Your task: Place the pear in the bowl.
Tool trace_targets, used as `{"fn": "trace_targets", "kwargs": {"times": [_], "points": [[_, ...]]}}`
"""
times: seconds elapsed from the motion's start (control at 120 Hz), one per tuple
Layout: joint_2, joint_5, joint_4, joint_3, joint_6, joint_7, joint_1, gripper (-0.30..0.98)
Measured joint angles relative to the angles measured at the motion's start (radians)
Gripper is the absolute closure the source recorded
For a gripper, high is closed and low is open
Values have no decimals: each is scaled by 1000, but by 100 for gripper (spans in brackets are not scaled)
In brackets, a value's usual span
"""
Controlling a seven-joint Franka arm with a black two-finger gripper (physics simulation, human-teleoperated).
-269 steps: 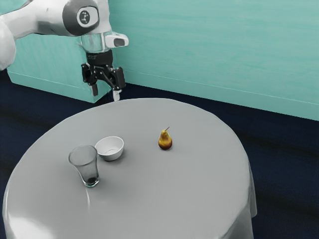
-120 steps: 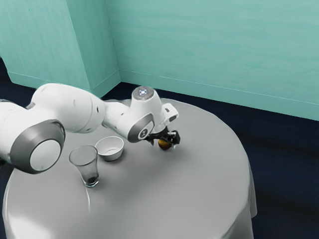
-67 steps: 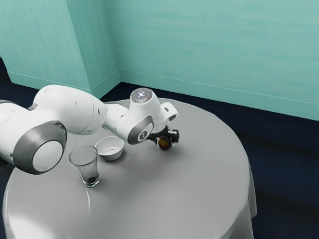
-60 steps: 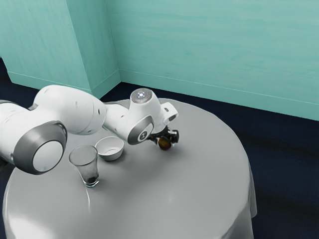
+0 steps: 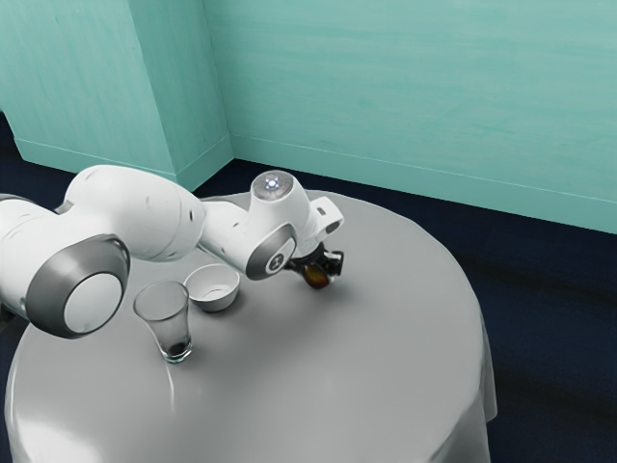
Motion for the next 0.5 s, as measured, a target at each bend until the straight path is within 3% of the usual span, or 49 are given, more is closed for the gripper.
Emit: {"fn": "trace_targets", "kwargs": {"times": [0.142, 0.5], "points": [[-38, 1, -15, 10, -2, 1, -2, 37], [-351, 3, -351, 28, -11, 7, 126, 35]]}}
